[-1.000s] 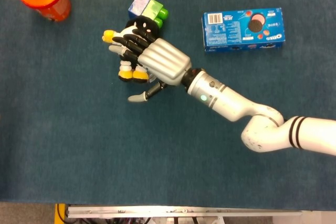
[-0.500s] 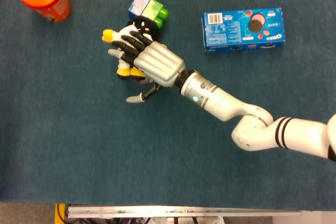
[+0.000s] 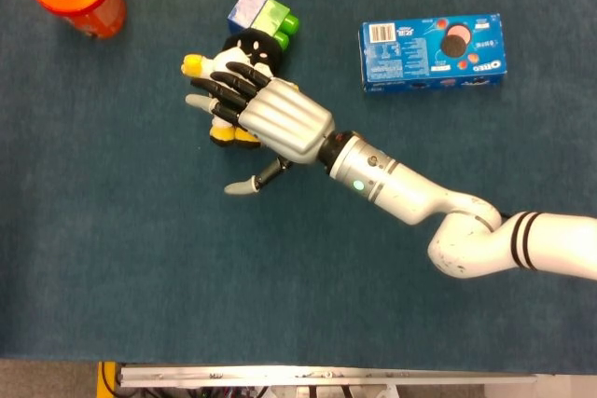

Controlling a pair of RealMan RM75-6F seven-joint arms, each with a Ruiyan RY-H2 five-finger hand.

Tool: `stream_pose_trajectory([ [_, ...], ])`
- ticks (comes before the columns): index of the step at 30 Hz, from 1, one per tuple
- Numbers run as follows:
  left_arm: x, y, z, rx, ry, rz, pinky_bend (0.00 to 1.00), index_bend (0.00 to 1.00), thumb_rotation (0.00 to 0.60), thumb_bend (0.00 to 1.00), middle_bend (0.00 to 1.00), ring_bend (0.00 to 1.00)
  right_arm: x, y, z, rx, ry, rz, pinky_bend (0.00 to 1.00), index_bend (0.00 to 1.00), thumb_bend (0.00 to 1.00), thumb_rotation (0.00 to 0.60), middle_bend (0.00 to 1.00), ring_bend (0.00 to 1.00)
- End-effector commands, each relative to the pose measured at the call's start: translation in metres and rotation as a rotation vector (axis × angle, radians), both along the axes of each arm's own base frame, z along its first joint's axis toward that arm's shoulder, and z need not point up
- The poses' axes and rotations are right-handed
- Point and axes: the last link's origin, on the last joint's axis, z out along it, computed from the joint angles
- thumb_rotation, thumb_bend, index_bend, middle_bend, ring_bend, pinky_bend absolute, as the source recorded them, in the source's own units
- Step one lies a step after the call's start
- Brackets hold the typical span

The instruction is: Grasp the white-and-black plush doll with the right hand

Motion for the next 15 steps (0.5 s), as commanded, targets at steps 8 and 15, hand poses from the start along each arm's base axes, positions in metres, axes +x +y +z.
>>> stream_pose_trajectory([
  [8,-0.002,0.000,0.001,0.003,0.003,0.013,0.07,0.19,0.600,0.22,0.20,0.16,0.002,-0.005,-0.019,0.015,0.045,-0.030,0.00,0.00,0.00,0.170,0.00,0.00],
  [15,-0.003,-0.001,0.000,0.002,0.005,0.017,0.07,0.19,0.600,0.22,0.20,0.16,-0.004,-0.011,-0.034,0.010,0.103,-0.049,0.00,0.00,0.00,0.180,0.00,0.00],
])
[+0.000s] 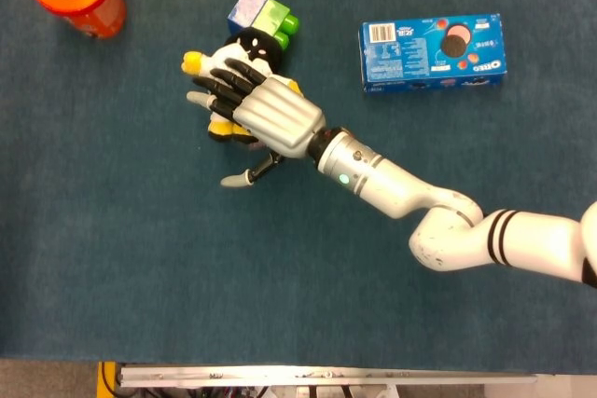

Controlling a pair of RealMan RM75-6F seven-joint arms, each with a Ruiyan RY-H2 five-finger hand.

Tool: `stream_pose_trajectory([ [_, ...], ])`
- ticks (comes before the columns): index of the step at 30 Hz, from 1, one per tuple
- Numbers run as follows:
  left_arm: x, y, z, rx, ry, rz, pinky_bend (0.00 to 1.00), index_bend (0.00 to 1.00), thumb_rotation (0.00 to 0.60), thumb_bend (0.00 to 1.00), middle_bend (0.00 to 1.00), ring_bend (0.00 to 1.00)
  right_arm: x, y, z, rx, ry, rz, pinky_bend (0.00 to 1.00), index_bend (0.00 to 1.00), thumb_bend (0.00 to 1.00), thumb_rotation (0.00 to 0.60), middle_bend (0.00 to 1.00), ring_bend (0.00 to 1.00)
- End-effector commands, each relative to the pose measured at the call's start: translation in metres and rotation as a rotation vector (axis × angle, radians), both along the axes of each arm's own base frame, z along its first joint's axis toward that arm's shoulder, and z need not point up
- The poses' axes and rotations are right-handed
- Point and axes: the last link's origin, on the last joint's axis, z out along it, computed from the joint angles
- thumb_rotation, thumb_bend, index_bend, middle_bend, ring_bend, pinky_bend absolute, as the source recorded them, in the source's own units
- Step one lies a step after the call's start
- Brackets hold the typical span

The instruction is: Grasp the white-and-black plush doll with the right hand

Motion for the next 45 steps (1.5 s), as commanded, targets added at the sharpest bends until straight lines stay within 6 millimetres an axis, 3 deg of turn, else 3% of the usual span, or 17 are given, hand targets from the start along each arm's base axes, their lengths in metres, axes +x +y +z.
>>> stream_pose_trajectory([
  [1,0.000,0.000,0.000,0.000,0.000,0.001,0.07,0.19,0.600,0.22,0.20,0.16,-0.003,0.000,-0.006,0.002,0.019,-0.005,0.00,0.00,0.00,0.181,0.00,0.00],
  [17,-0.002,0.000,0.000,-0.001,0.000,0.009,0.07,0.19,0.600,0.22,0.20,0.16,-0.007,0.010,0.020,-0.004,-0.055,0.032,0.00,0.00,0.00,0.198,0.00,0.00],
  [27,-0.003,-0.001,0.000,-0.001,0.003,0.017,0.07,0.19,0.600,0.22,0.20,0.16,-0.012,-0.005,0.007,-0.013,0.002,-0.019,0.00,0.00,0.00,0.205,0.00,0.00],
  [33,-0.004,-0.002,0.001,0.001,0.003,0.023,0.07,0.19,0.600,0.22,0.20,0.16,-0.014,-0.002,0.005,-0.011,0.003,-0.011,0.00,0.00,0.00,0.211,0.00,0.00],
  [38,-0.003,-0.001,0.001,0.002,-0.002,0.013,0.07,0.19,0.600,0.22,0.20,0.16,-0.004,0.003,0.025,-0.029,-0.057,0.033,0.00,0.00,0.00,0.213,0.00,0.00],
  [41,-0.001,-0.001,0.002,0.002,-0.004,0.004,0.07,0.19,0.600,0.22,0.20,0.16,-0.001,0.008,0.049,-0.057,-0.088,0.067,0.00,0.00,0.00,0.214,0.00,0.00],
  [45,0.000,-0.002,0.002,0.003,-0.009,-0.003,0.07,0.19,0.600,0.22,0.20,0.16,-0.016,0.014,0.084,-0.112,-0.082,0.078,0.00,0.00,0.00,0.222,0.00,0.00],
])
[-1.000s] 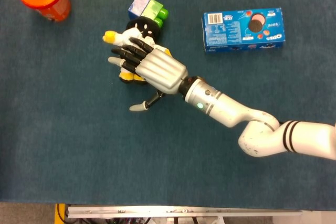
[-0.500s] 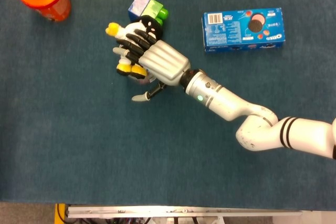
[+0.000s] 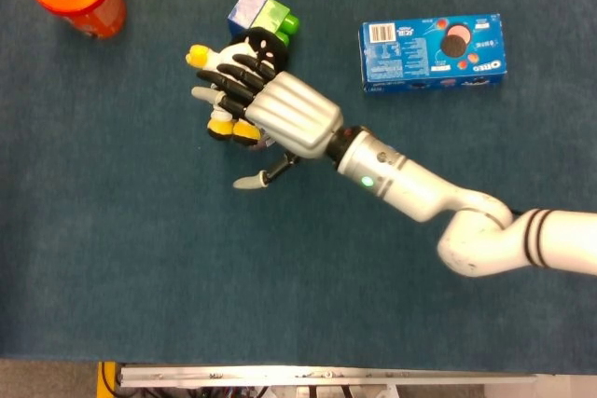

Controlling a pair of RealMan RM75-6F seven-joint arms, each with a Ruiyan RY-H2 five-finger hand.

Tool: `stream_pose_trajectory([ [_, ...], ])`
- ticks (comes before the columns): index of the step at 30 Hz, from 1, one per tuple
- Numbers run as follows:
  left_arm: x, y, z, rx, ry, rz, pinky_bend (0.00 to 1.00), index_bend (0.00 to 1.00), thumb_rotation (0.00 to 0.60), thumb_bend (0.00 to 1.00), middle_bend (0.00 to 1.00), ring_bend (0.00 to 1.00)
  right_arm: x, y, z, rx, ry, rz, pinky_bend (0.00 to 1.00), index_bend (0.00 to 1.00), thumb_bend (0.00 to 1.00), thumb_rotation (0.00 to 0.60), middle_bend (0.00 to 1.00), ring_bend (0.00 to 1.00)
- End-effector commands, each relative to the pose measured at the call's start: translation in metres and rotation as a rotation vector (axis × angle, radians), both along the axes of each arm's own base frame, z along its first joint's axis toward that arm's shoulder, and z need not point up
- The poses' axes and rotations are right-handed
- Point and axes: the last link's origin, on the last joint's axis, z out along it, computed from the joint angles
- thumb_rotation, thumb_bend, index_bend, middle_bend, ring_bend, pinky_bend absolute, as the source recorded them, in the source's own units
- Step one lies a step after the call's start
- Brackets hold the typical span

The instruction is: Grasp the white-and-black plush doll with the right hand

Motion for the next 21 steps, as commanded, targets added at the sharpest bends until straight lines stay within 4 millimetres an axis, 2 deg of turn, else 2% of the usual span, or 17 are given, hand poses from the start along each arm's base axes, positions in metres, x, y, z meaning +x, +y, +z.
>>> stream_pose_trajectory([
  [1,0.001,-0.001,0.001,0.002,-0.004,-0.005,0.07,0.19,0.600,0.22,0.20,0.16,-0.020,0.005,0.044,-0.088,0.012,0.010,0.00,0.00,0.00,0.229,0.00,0.00],
  [3,0.001,-0.001,0.002,0.007,-0.007,-0.008,0.07,0.19,0.600,0.22,0.20,0.16,-0.040,0.008,0.068,-0.145,0.044,-0.007,0.00,0.00,0.00,0.245,0.00,0.00],
  [5,0.001,-0.002,0.002,0.007,-0.009,-0.010,0.07,0.19,0.600,0.22,0.20,0.16,-0.061,0.011,0.093,-0.206,0.071,-0.040,0.00,0.00,0.00,0.292,0.00,0.00],
  [7,0.001,-0.002,0.003,0.006,-0.011,-0.014,0.07,0.19,0.600,0.22,0.20,0.16,-0.081,0.015,0.114,-0.261,0.082,-0.081,0.00,0.00,0.00,0.377,0.00,0.00],
  [9,0.002,-0.001,0.003,0.006,-0.017,-0.020,0.07,0.19,0.600,0.22,0.20,0.16,-0.107,0.024,0.137,-0.320,0.099,-0.139,0.00,0.00,0.00,0.491,0.00,0.00],
  [11,0.004,-0.001,0.004,0.008,-0.021,-0.029,0.07,0.19,0.600,0.22,0.20,0.16,-0.140,0.032,0.162,-0.379,0.131,-0.218,0.00,0.00,0.00,0.534,0.00,0.00],
  [13,0.005,-0.001,0.004,0.004,-0.022,-0.035,0.07,0.19,0.600,0.22,0.20,0.16,-0.160,0.042,0.180,-0.415,0.149,-0.270,0.00,0.00,0.00,0.579,0.00,0.00],
  [17,0.012,0.001,0.000,-0.021,-0.022,-0.059,0.07,0.19,0.600,0.22,0.20,0.16,-0.206,0.070,0.215,-0.482,0.165,-0.406,0.00,0.00,0.00,0.599,0.00,0.00],
  [21,0.017,0.003,-0.004,-0.036,-0.018,-0.082,0.07,0.19,0.600,0.22,0.20,0.16,-0.240,0.094,0.233,-0.516,0.197,-0.494,0.00,0.00,0.00,0.600,0.00,0.00],
])
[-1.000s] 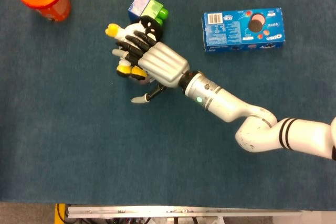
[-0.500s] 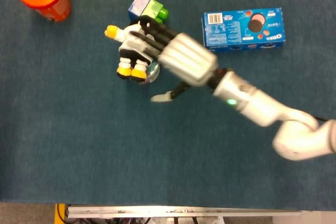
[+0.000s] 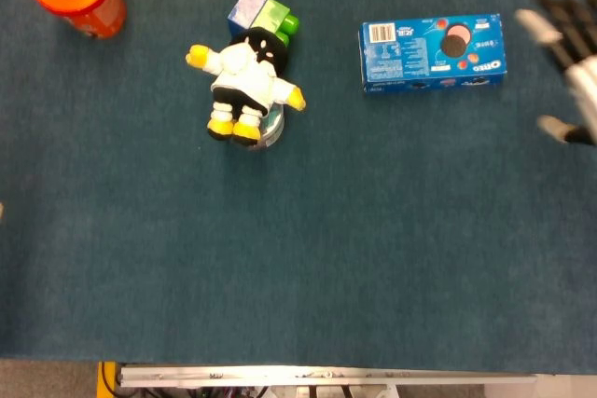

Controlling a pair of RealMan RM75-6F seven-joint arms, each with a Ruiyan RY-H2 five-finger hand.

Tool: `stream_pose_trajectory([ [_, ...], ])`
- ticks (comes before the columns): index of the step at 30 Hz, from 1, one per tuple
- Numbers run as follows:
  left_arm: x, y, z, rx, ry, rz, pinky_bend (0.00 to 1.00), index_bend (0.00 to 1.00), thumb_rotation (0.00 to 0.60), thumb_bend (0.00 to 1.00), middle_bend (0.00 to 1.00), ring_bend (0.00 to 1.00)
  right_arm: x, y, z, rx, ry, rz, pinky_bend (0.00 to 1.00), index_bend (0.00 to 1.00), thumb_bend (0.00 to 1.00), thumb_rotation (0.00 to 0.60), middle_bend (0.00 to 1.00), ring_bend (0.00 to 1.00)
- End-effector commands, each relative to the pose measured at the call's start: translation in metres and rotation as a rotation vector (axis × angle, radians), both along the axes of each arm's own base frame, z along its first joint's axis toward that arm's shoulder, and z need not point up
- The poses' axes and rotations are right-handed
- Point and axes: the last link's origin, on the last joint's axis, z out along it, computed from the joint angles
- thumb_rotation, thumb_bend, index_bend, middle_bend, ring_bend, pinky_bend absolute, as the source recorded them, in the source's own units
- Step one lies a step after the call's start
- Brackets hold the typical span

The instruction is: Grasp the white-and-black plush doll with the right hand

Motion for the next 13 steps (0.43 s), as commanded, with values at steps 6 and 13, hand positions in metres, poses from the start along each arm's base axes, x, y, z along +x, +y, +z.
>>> stream_pose_trajectory([
  [6,0.006,0.004,-0.010,-0.032,0.014,-0.020,0.07,0.19,0.600,0.22,0.20,0.16,-0.066,0.059,0.031,-0.081,0.002,-0.200,0.00,0.00,0.00,0.600,0.00,0.00],
  [13,0.012,0.008,-0.016,-0.043,0.014,-0.037,0.07,0.19,0.600,0.22,0.20,0.16,-0.084,0.082,0.037,-0.126,0.001,-0.221,0.00,0.00,0.00,0.600,0.00,0.00],
])
